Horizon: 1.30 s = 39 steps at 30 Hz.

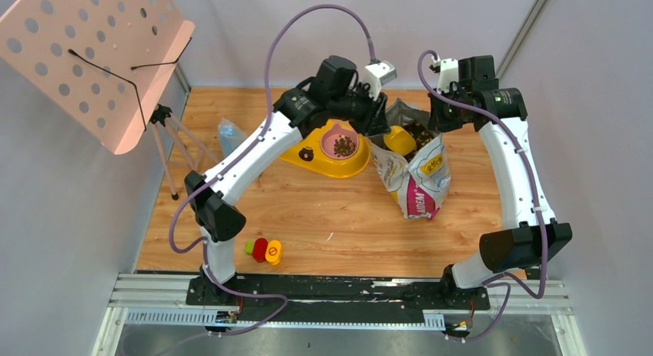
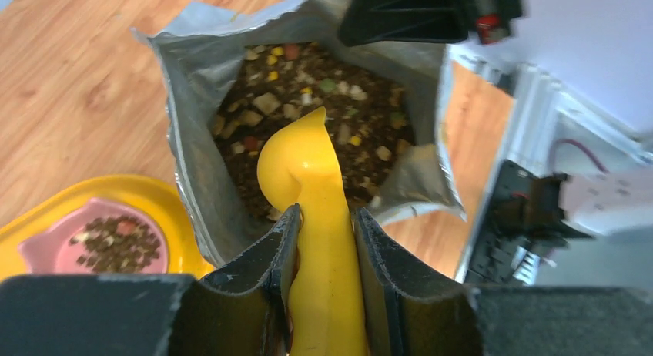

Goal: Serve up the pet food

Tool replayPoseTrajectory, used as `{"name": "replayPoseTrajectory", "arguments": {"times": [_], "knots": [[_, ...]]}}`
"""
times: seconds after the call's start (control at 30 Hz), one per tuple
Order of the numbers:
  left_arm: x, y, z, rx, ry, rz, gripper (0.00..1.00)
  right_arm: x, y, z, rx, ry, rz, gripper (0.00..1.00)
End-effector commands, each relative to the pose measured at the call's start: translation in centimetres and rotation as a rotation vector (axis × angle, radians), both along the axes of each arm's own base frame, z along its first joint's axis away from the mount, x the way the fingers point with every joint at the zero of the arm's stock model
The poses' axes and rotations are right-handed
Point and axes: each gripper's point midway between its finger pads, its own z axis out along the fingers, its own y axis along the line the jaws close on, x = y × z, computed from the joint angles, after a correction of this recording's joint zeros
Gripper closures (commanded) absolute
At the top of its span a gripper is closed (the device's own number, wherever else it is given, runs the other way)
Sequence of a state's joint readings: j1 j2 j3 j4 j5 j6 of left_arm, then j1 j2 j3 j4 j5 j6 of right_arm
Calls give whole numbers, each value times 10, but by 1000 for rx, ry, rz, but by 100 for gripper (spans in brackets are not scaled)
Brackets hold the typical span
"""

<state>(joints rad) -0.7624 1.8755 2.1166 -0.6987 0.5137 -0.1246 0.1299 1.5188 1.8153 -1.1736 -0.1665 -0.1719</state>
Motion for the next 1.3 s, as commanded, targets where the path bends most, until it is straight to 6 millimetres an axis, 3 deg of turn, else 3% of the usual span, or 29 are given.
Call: {"name": "replayPoseTrajectory", "arguments": {"times": [0.0, 0.17, 0.37, 0.43, 0.53, 0.6, 0.73, 0.83, 0.93, 1.13, 1.27], "knots": [[37, -1, 0, 87, -129, 265, 100, 6, 22, 56, 99, -198, 46, 100], [57, -21, -38, 136, -98, 383, 100, 1, 26, 49, 88, -179, 48, 100], [53, -39, -93, 221, -27, 390, 100, 1, 25, 43, 82, -161, 23, 100], [50, -46, -125, 285, -18, 396, 100, -1, 26, 33, 83, -134, 19, 100], [47, -53, -143, 314, -5, 394, 100, -6, 25, 25, 82, -111, 13, 100], [39, -61, -158, 308, 54, 368, 100, -9, 24, 19, 84, -94, 5, 100], [1, -84, -180, 254, 238, 216, 100, -11, 24, 15, 91, -82, -9, 100], [-19, -92, -182, 225, 313, 132, 100, -11, 23, 14, 90, -77, -21, 100], [-25, -94, -174, 187, 347, 78, 100, -10, 20, 12, 82, -76, -30, 100], [-10, -88, -136, 65, 383, 41, 100, -14, 19, 7, 79, -67, -27, 100], [-8, -91, -92, -73, 391, -62, 100, -18, 16, 3, 67, -61, -16, 100]]}}
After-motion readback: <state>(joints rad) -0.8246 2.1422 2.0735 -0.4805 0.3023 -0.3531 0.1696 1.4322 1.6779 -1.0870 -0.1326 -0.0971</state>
